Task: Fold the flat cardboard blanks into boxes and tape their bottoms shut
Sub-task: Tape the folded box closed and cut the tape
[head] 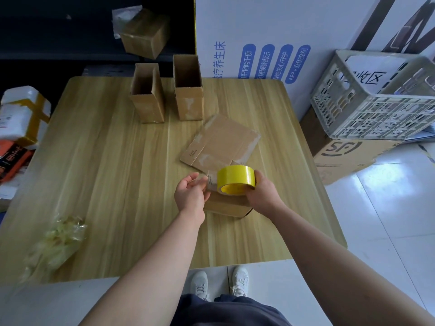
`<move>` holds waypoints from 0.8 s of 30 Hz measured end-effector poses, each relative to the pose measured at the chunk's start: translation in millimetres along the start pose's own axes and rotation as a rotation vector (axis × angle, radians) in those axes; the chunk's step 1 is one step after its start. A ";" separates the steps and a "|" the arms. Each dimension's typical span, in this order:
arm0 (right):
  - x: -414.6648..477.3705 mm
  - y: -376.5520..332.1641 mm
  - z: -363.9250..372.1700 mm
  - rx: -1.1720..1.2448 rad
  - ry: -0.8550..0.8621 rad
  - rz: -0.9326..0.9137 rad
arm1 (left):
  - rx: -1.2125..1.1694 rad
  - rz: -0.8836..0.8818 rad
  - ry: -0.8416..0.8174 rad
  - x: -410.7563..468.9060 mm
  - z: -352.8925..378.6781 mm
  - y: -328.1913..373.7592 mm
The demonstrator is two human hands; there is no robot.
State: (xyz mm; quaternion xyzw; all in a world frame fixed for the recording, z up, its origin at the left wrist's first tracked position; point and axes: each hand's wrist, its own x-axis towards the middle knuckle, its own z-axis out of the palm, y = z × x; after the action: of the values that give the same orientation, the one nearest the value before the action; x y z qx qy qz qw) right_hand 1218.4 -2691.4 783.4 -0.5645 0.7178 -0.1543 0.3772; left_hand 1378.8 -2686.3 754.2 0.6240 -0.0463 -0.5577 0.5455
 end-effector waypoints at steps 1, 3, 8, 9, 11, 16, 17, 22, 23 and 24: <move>-0.6 0.6 0.0 0.003 -0.005 0.003 | -0.026 -0.008 0.023 0.1 0.7 -2.1; -2.3 1.7 -0.2 0.017 -0.007 0.006 | -0.109 -0.035 0.077 2.0 0.6 -5.6; -2.6 -1.4 -1.3 0.049 -0.016 0.001 | -0.184 -0.073 0.120 11.0 -5.6 -3.6; -3.1 -2.4 -1.5 0.049 -0.022 0.004 | -0.183 -0.080 0.119 12.2 -6.3 -4.0; -4.1 -4.1 -2.5 0.040 -0.039 0.009 | -0.187 -0.099 0.122 14.1 -6.7 -6.2; -2.7 -2.3 -6.6 0.023 -0.081 0.024 | -0.097 -0.009 0.106 22.6 -7.5 -10.1; -2.6 -1.8 -7.3 0.027 -0.092 0.033 | -0.069 0.007 0.095 23.6 -7.5 -10.2; -1.1 -1.7 -7.7 0.025 -0.115 0.057 | 0.000 -0.042 0.055 28.6 -8.6 -16.9; -0.7 -1.7 -7.7 0.023 -0.115 0.058 | -0.001 -0.061 0.042 29.7 -9.6 -18.3; -0.3 -1.6 -7.7 0.023 -0.116 0.059 | 0.001 -0.076 0.030 30.7 -10.2 -19.3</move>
State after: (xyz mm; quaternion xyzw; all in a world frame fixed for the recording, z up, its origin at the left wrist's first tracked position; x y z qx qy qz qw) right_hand 1214.0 -2693.1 789.6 -0.5469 0.7091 -0.1182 0.4290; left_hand 1387.2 -2692.5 718.0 0.6337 -0.0144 -0.5687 0.5242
